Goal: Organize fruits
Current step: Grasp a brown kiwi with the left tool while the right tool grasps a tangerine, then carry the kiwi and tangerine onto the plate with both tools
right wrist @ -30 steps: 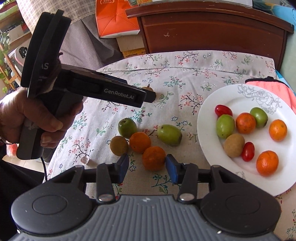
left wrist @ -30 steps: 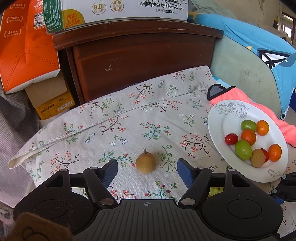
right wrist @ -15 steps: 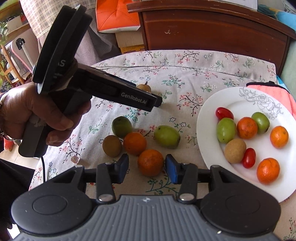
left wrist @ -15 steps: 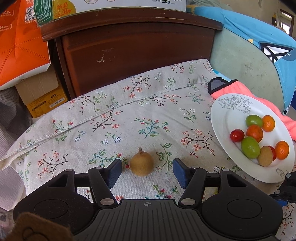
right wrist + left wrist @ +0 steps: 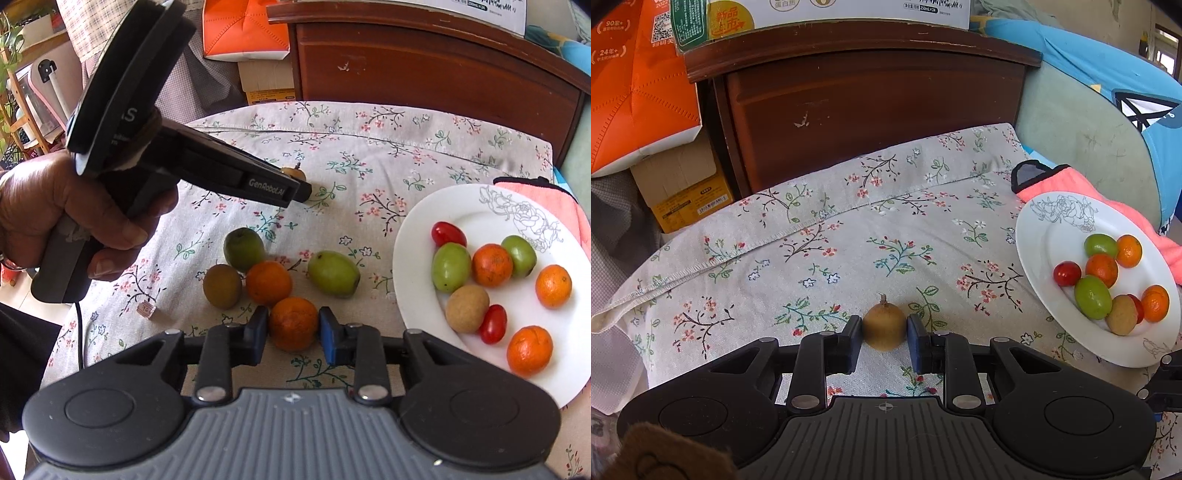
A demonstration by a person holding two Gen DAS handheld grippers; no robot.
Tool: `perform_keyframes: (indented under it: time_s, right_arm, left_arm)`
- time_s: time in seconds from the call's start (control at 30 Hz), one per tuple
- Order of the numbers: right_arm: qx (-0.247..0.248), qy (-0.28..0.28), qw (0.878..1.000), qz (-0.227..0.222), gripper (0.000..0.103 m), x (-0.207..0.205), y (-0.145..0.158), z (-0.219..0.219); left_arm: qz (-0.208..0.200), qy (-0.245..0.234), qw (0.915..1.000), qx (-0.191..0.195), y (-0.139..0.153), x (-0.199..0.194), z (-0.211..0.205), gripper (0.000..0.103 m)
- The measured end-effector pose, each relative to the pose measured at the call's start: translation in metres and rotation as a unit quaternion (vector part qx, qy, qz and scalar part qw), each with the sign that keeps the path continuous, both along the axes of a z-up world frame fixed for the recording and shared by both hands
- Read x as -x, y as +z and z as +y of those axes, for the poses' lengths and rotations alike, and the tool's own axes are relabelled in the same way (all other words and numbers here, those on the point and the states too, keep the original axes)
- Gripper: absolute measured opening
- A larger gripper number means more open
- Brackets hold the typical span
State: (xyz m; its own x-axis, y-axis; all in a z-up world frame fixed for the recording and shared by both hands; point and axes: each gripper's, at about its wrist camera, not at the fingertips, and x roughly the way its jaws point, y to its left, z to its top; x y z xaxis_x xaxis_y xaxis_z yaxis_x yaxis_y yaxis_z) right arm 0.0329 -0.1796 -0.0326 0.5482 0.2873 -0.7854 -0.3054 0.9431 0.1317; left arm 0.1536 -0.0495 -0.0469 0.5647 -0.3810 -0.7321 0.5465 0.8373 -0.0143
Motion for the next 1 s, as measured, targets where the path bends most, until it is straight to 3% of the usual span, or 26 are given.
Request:
perform_keyframes:
  time_s: [0.5,1.0]
  right_arm:
    - [-0.023,-0.015,0.999,-0.016,0.029,0.002,0.012,-0.008]
    - [-0.058,-0.128,0.987,-0.083,0.029,-0.005,0.060,-0.084]
  left_arm:
    - [-0.009,0.018,0.9991,0.038,0.026,0.010,0.003,0.023]
    - [-0.041,-0.017,0.9952,0.087,0.062,0.029,-0.031,0.023]
